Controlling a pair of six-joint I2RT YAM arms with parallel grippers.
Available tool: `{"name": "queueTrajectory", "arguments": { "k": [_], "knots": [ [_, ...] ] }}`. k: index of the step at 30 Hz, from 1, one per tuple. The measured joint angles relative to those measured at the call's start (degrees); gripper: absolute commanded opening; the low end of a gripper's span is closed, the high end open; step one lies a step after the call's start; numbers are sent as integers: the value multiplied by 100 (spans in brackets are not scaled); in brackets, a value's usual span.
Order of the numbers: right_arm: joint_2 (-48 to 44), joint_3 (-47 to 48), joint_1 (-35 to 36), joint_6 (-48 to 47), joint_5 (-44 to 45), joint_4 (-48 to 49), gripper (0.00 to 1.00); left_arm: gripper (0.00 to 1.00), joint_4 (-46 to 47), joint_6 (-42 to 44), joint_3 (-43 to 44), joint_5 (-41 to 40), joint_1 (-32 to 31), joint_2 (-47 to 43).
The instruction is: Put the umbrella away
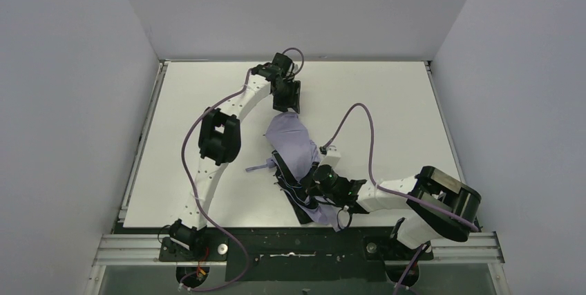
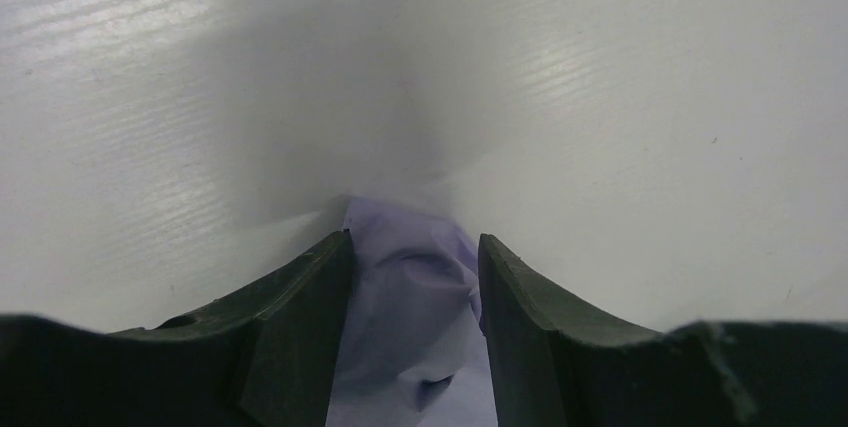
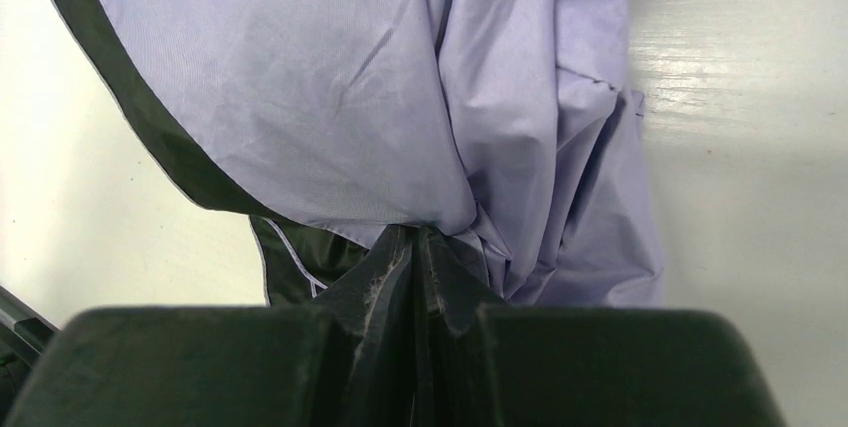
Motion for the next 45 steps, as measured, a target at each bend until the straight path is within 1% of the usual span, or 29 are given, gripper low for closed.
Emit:
{"name": "queueTrajectory", "arguments": {
  "k": [3, 9, 10, 17, 21, 28, 30, 33, 38, 41, 45],
  "knots": [
    [4, 2, 2, 0, 0, 0, 0, 32, -76, 2, 0, 35, 2, 35],
    [42, 31, 17, 4, 0, 7, 0, 3, -85, 0, 22, 149, -2, 37],
    [48, 37, 24, 4, 0, 11, 0, 0, -83, -7, 22, 149, -2, 37],
    [103, 76, 37, 4, -4, 39, 0, 0, 31, -72, 22, 151, -2, 0],
    [127, 96, 39, 20, -7, 46, 0, 0, 79, -138, -20, 153, 13, -219],
    [232, 107, 39, 87, -26, 203, 0, 0, 330, -328, -933, 197, 52, -1478],
    [262, 107, 39, 98, -42, 264, 0, 0, 562, -411, -1309, 238, 59, -1893],
    [275, 114, 37, 114, -59, 299, 0, 0, 1067, -535, -2236, 256, 50, -2618],
    [332, 160, 37, 149, -155, 348, 0, 0, 2057, -892, -4347, 153, -39, -4057],
    [385, 205, 39, 186, -247, 409, 0, 0, 2579, -1128, -5499, -17, -223, -4833],
    [433, 269, 50, 236, -330, 446, 0, 0, 3156, -1458, -6714, -240, -640, -5613]
  ]
}}
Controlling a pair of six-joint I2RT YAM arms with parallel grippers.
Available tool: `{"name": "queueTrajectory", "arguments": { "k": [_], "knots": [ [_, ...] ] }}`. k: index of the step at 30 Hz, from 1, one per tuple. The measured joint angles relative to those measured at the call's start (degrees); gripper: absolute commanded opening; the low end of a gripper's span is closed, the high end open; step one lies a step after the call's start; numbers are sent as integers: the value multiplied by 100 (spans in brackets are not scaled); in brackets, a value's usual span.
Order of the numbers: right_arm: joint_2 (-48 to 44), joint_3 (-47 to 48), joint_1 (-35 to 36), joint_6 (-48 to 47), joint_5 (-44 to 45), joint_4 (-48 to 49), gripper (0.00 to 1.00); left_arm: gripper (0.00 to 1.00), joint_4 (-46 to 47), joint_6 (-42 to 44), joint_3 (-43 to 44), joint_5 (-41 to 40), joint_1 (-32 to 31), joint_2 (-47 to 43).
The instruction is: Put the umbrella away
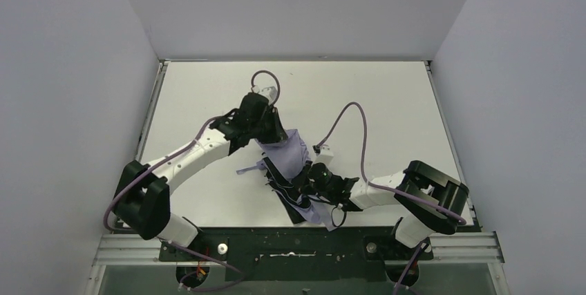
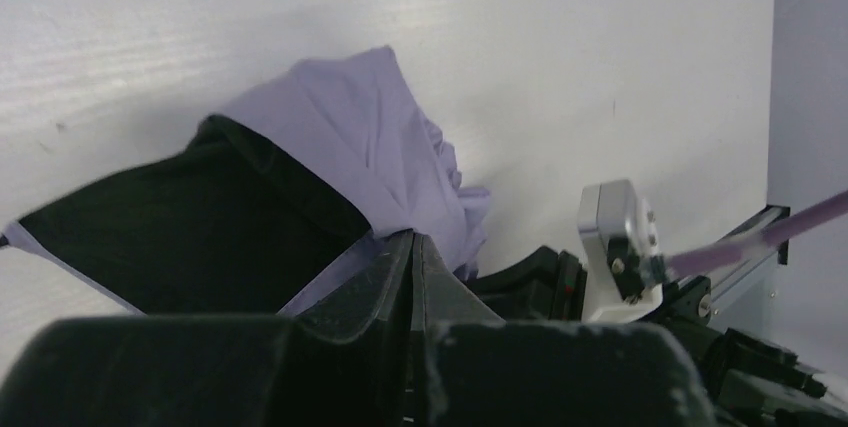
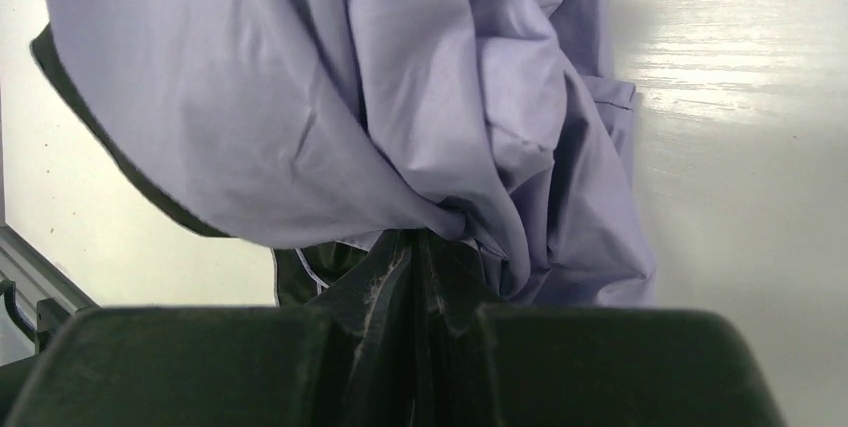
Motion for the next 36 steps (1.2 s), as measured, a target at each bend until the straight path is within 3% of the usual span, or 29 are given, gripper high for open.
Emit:
{"name": "queueTrajectory", "arguments": {
  "k": [7, 17, 25, 29, 36],
  "knots": [
    [-33, -4, 24, 22, -61, -22, 0, 0, 844, -612, -1864, -787, -946, -1104],
    [-461, -317, 138, -7, -238, -160, 1, 0, 2201, -1115, -3206, -1602, -1808, -1582],
    [-490, -422, 138, 17, -282, -17, 0, 0, 3720, -1508, -3985, -2142, -2540, -1211],
    [-584, -566, 138, 140, -256, 76, 6, 0, 4669, -1722, -4374, -2492, -2811, -824],
    [-1609, -726, 151, 122, 28, -1233, 17, 0, 6258, -2006, -4638, -2616, -3150, 116]
  ]
}}
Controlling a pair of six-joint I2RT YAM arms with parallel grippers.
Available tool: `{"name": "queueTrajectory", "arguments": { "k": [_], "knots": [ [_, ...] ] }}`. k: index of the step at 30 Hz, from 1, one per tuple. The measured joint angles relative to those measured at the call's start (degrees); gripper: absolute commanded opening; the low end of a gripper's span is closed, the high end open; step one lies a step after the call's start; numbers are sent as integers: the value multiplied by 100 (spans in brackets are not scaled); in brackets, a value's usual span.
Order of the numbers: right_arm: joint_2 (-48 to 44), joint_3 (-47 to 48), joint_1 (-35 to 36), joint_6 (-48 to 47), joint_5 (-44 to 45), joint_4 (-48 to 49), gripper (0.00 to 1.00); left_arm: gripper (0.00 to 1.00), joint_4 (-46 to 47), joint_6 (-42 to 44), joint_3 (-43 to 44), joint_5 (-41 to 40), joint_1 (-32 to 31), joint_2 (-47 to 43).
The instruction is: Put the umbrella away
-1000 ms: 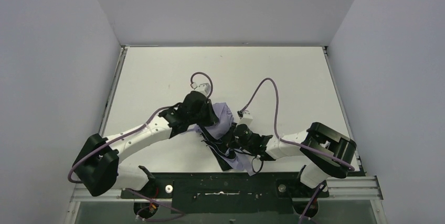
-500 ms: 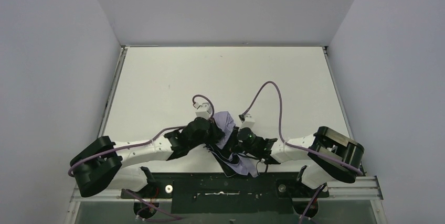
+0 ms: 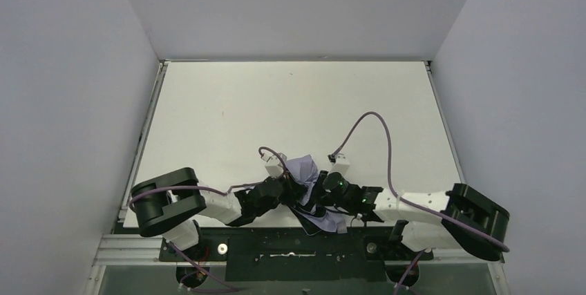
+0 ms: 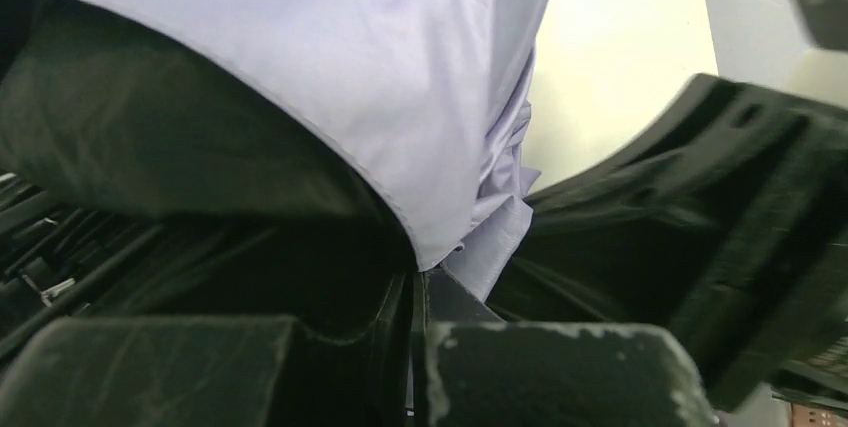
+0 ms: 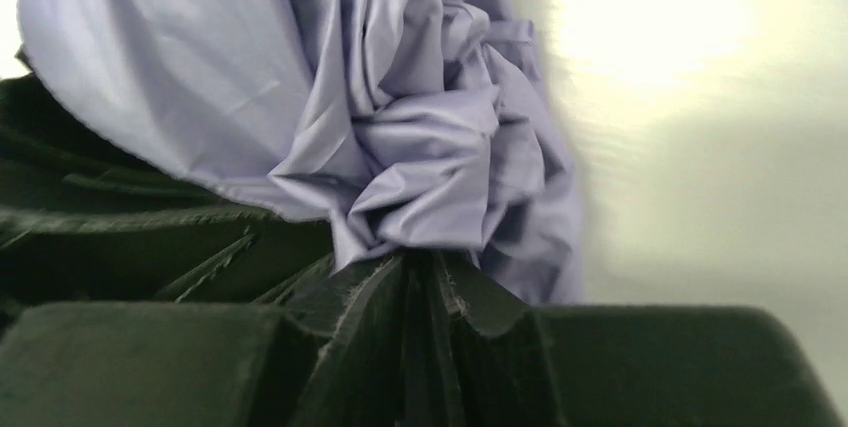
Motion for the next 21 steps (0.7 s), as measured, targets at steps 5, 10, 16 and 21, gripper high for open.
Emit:
{"name": "queueTrajectory", "arguments": {
  "k": [5, 10, 16, 21],
  "knots": [
    [-1342, 114, 83, -168, 275, -1674, 32, 0, 470, -63, -35, 59, -96, 420],
    [-2516, 568, 0, -422, 592, -3091, 48, 0, 295, 101, 188, 208, -122, 540],
    [-2367, 1467, -892, -1362, 398, -3908, 73, 0, -870, 870, 970, 511, -122, 551],
    [-1670, 2170, -1757, -2555, -223, -4030, 86, 0, -1766, 1810, 1497, 953, -13, 551]
  ]
}}
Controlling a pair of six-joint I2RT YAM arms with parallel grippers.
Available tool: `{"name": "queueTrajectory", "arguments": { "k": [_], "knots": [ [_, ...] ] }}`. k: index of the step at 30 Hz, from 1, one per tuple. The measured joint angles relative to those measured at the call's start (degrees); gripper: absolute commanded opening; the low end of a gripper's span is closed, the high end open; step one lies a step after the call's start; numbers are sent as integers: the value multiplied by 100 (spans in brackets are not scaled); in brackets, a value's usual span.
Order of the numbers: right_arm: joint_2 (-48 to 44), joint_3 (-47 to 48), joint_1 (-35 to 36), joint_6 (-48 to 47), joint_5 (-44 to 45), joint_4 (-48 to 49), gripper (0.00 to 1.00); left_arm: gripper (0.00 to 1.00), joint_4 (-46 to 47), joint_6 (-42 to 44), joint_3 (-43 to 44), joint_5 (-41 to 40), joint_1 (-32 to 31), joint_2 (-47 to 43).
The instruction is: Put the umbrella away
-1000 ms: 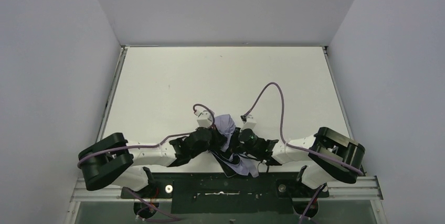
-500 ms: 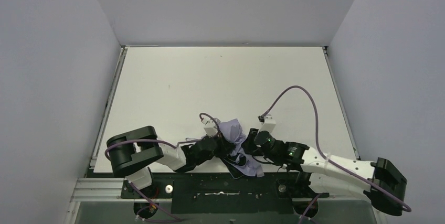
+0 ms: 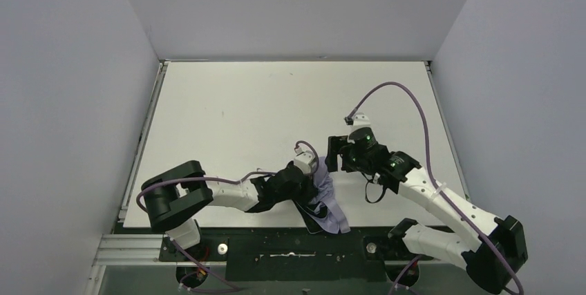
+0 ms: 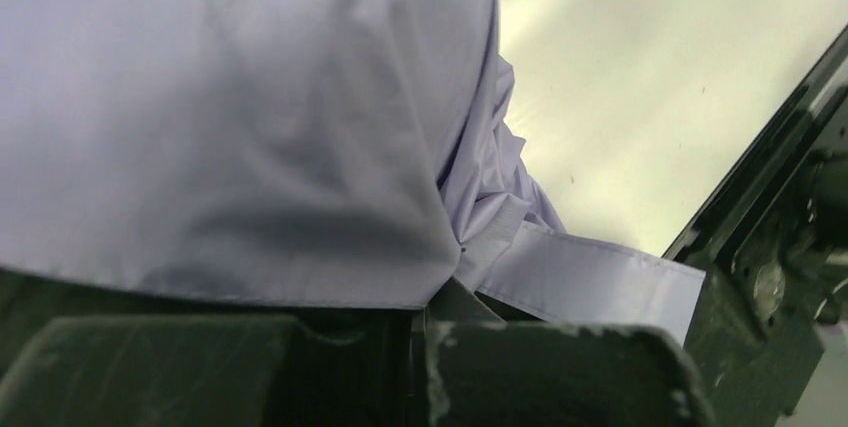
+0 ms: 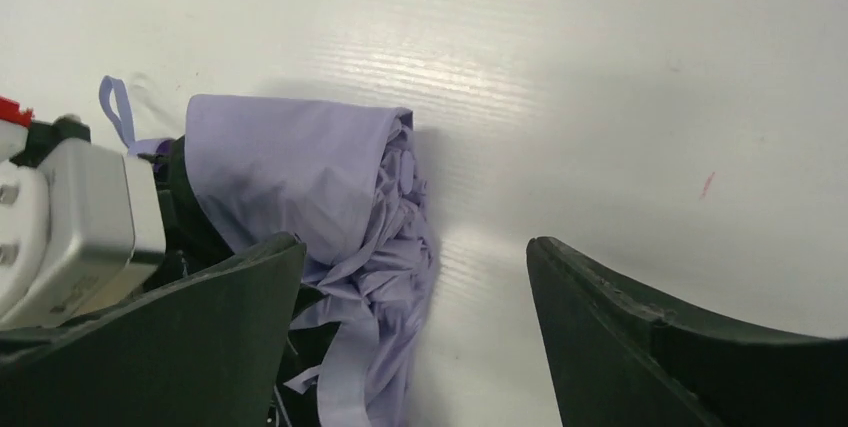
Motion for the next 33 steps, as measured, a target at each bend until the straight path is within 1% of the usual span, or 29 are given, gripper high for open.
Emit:
{"name": "queueTrajectory", "arguments": {
  "k": [4, 7, 11, 14, 18, 22, 25, 28, 33],
  "knots": [
    [595, 413, -800, -1106, -1049, 0, 89, 0, -179, 605, 87, 656, 262, 0],
    [935, 544, -1161, -1720, -1635, 17, 88, 0, -166, 955, 52, 1180, 516, -2],
    [1419, 647, -1508, -2380, -2382, 127, 86, 0, -52, 1250, -63, 1552, 629, -13],
    [1720, 649, -1644, -2739, -2848, 334, 84, 0, 195, 1338, -262, 1685, 632, -42],
    [1965, 643, -1759, -3150, -3622, 828, 85, 0, 492, 1355, -501, 1773, 632, -74],
    [2194, 649, -1792, -3442, -4415, 1237, 84, 0, 717, 1351, -664, 1801, 632, -105],
    [2553, 699, -1790, -3556, -4983, 1432, 84, 0, 890, 1335, -776, 1816, 632, -111],
    [2933, 802, -1770, -3654, -5372, 1453, 84, 0, 1003, 1296, -837, 1818, 632, -107],
    [3268, 997, -1576, -4028, -5663, 1220, 84, 0, 1285, 1180, -992, 1818, 632, -87]
  ]
}}
